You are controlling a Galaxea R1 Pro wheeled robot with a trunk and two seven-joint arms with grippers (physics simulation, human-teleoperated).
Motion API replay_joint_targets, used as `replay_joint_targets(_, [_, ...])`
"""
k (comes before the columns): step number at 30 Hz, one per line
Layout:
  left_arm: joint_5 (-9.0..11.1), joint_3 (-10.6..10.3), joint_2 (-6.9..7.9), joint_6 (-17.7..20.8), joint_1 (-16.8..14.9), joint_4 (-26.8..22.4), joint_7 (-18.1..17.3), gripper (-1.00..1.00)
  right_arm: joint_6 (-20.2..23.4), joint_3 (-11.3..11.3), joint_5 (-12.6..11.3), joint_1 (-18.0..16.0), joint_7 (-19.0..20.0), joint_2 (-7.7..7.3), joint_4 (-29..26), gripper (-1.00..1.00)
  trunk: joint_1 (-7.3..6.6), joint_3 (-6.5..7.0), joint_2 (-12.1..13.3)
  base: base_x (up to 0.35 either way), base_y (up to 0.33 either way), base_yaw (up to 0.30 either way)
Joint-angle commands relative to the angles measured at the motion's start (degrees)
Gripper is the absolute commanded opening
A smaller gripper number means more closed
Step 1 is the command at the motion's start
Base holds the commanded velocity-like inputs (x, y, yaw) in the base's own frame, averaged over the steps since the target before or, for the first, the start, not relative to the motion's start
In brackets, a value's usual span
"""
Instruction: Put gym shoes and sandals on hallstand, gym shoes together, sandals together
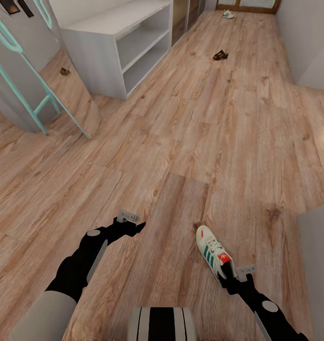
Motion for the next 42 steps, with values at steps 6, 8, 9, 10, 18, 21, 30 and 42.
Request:
replay_joint_targets(6, [-0.04,-0.03,0.03,0.3,-0.02,-0.08,-0.12,1.0,-0.23,-0.23,0.49,-0.01,0.37,0.01,0.01,1.0,0.14,-1.9,-0.1,0.0,0.0,0.0])
replay_joint_targets(8, [-0.04,-0.03,0.03,0.3,-0.02,-0.03,-0.12,1.0,-0.23,-0.24,0.49,0.0,0.37,0.01,0.01,1.0,0.19,-2.53,-0.12,0.0,0.0,0.0])
replay_joint_targets(9, [-0.04,-0.02,0.03,0.3,-0.02,-0.02,-0.12,1.0,-0.23,-0.24,0.49,0.0,0.37,0.01,0.01,1.0,0.22,-2.84,-0.14,0.0,0.0,0.0])
replay_joint_targets(10, [-0.04,-0.01,0.03,0.3,-0.02,-0.01,-0.12,1.0,-0.23,-0.24,0.48,-0.01,0.37,0.01,0.01,1.0,0.22,-2.93,-0.14,0.0,0.0,0.0])
replay_joint_targets(18, [-0.04,0.03,0.03,0.3,-0.02,0.01,-0.12,1.0,-0.23,-0.24,0.48,0.01,0.37,0.01,-0.05,1.0,0.22,-3.38,-0.14,0.0,0.0,0.0])
replay_joint_targets(21, [-0.04,0.03,0.03,0.3,-0.02,0.01,-0.12,1.0,-0.23,-0.21,0.48,0.0,0.37,0.01,-0.07,1.0,0.22,-3.41,-0.14,0.0,0.0,0.0])
replay_joint_targets(30, [-0.04,0.04,0.08,0.3,-0.02,0.05,-0.12,1.0,-0.23,-0.22,0.48,-0.02,0.37,0.02,-0.08,1.0,0.22,-3.48,-0.14,0.0,0.0,-0.032])
replay_joint_targets(42, [-0.04,0.04,0.12,0.3,-0.02,0.1,-0.15,1.0,-0.23,-0.16,0.48,-0.02,0.37,0.17,-0.12,1.0,0.35,-4.81,-0.2,0.0,0.0,-0.058])
